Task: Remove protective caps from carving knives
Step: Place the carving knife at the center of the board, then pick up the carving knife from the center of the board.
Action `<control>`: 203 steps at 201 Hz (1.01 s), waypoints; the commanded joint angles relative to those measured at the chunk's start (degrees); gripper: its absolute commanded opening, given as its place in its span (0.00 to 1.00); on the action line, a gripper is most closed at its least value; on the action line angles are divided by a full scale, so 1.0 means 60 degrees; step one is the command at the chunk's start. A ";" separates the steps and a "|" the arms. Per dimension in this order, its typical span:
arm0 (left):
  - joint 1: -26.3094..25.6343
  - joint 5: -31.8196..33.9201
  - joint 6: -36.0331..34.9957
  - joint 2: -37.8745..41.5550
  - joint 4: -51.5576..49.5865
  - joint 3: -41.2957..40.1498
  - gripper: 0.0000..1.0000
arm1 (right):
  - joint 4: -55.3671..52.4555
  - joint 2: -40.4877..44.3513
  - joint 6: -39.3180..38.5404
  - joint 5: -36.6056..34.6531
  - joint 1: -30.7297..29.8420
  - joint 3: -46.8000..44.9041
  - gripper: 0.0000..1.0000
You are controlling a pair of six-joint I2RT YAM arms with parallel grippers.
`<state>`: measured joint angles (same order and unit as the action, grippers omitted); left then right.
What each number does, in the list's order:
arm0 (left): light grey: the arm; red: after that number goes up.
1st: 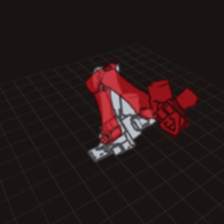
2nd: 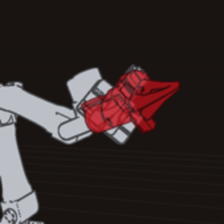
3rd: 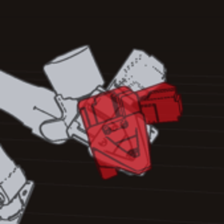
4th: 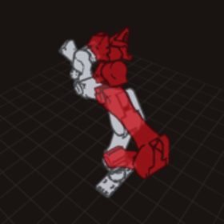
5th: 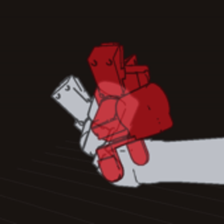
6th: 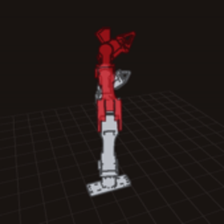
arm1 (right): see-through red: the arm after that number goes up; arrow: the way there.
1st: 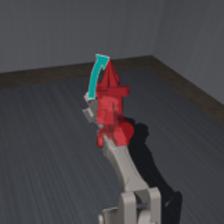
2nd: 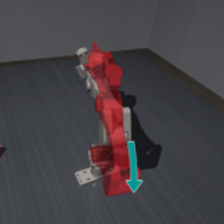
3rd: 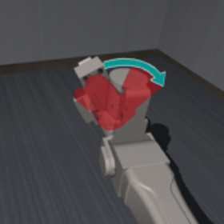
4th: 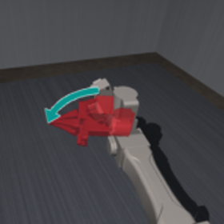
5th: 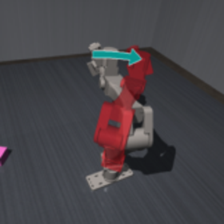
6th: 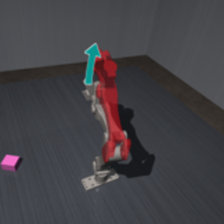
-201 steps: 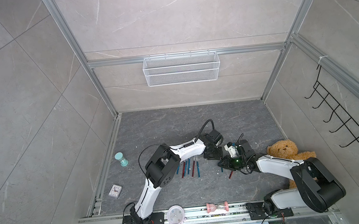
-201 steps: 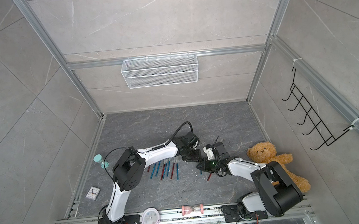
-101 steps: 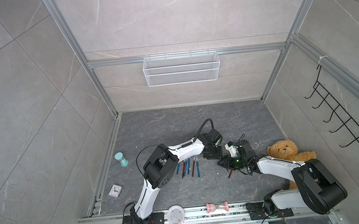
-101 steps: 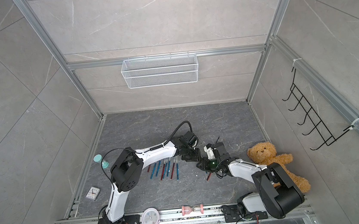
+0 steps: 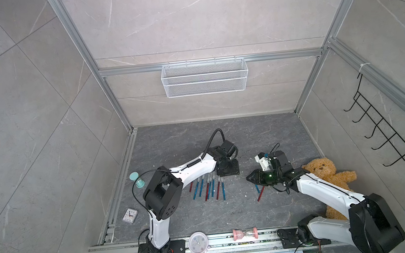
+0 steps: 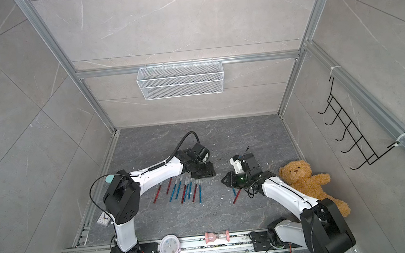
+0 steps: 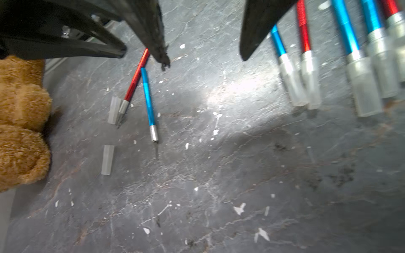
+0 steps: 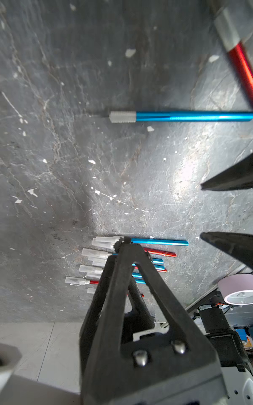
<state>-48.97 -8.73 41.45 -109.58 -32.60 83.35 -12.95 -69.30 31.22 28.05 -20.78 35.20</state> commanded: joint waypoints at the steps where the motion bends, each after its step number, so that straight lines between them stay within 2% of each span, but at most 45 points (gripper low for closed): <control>1: 0.0035 0.0611 0.0253 0.0647 -0.0749 -0.0212 0.68 | -0.1006 0.0254 -0.0388 -0.0305 -0.0039 0.0548 0.35; 35: 0.0046 0.1359 0.0409 0.1045 -0.1434 -0.0553 0.81 | -0.1530 0.0508 -0.0471 -0.0508 0.0040 0.0971 0.38; 64: 0.0029 0.2268 0.0572 0.1196 -0.2290 -0.0539 0.84 | -0.2124 0.0766 -0.0569 -0.0545 0.0270 0.1312 0.44; 99: -0.0099 0.2464 0.0668 0.1221 -0.2416 -0.0621 0.84 | -0.2608 0.1070 -0.0766 -0.0268 0.0969 0.1386 0.52; 129: -0.0281 0.2572 0.0633 0.0897 -0.2557 -0.0340 0.84 | -0.2779 0.1222 -0.1000 0.0465 0.2060 0.1267 0.67; 155: -0.0500 0.2748 0.0606 0.0381 -0.2792 0.0133 0.83 | -0.3123 0.1153 -0.1345 0.0561 0.2667 0.1354 0.82; 183: -0.0718 0.2759 0.0572 -0.0148 -0.2825 0.0544 0.83 | -0.3319 0.1077 -0.1523 0.0615 0.3110 0.1414 0.91; 190: -0.0769 0.2747 0.0573 -0.0271 -0.2827 0.0640 0.82 | -0.3335 0.1087 -0.1552 0.0613 0.3200 0.1399 0.99; 203: -0.0843 0.2694 0.0559 -0.0471 -0.2828 0.0788 0.82 | -0.3371 0.1070 -0.1625 0.0613 0.3342 0.1384 0.99</control>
<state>-53.19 6.61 44.58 -110.28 -47.59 85.41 -30.68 -62.76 23.40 30.81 -2.07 42.24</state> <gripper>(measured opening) 0.824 0.986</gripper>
